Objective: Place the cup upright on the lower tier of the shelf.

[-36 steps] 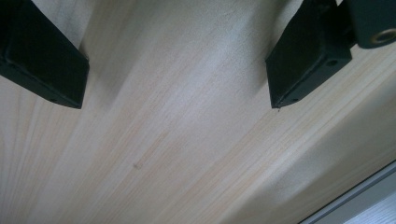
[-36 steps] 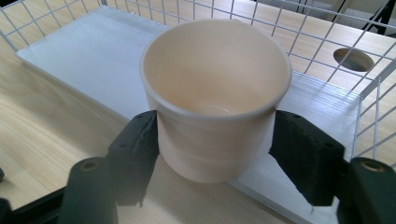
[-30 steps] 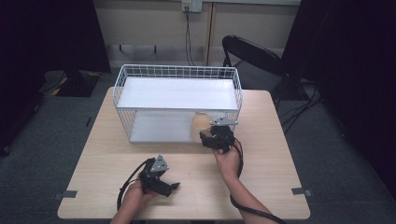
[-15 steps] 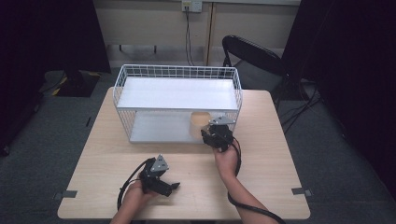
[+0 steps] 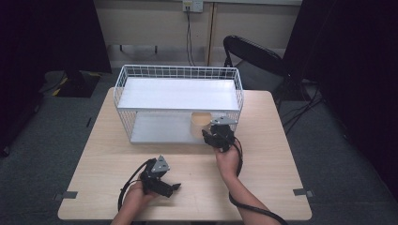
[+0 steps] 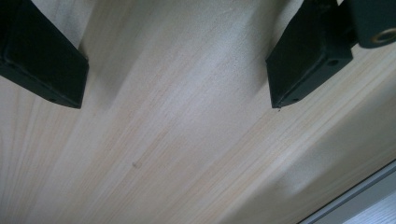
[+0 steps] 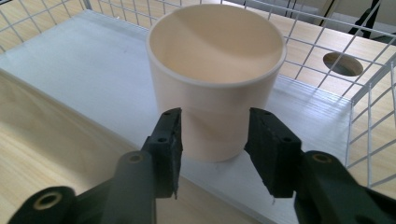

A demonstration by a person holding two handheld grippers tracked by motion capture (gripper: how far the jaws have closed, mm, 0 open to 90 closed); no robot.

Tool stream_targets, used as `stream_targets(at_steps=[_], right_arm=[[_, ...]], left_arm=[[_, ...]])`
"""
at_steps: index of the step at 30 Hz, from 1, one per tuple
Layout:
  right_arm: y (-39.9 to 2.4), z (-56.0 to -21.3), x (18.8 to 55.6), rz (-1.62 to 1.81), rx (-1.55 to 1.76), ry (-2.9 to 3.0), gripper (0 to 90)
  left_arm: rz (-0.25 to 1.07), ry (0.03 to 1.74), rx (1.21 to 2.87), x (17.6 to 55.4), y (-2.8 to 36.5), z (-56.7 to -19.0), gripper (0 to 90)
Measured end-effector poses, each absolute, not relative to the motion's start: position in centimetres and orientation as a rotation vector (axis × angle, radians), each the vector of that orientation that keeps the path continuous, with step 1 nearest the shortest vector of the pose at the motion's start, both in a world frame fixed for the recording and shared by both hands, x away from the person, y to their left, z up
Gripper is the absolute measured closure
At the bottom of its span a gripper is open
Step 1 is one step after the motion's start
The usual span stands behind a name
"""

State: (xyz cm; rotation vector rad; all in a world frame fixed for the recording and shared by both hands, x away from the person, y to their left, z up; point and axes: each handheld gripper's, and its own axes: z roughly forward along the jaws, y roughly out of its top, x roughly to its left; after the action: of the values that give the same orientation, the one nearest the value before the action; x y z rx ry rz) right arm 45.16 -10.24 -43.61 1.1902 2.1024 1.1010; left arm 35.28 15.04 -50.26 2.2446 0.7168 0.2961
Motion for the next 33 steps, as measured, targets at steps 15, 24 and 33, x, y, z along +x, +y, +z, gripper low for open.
stream_targets(at_steps=[15,24,33], right_arm=[[-11.3,-42.8,44.1,1.159,1.124,2.158,30.0],[-11.2,-42.4,43.5,1.199,1.083,2.182,18.5],[-11.4,-42.1,42.8,1.207,1.050,2.194,14.7]], left_arm=[[0.298,0.720,2.243,35.3,15.0,-50.3,5.1],[0.299,0.719,2.243,35.3,15.0,-50.3,5.1],[0.299,0.720,2.242,35.3,15.0,-50.3,5.1]])
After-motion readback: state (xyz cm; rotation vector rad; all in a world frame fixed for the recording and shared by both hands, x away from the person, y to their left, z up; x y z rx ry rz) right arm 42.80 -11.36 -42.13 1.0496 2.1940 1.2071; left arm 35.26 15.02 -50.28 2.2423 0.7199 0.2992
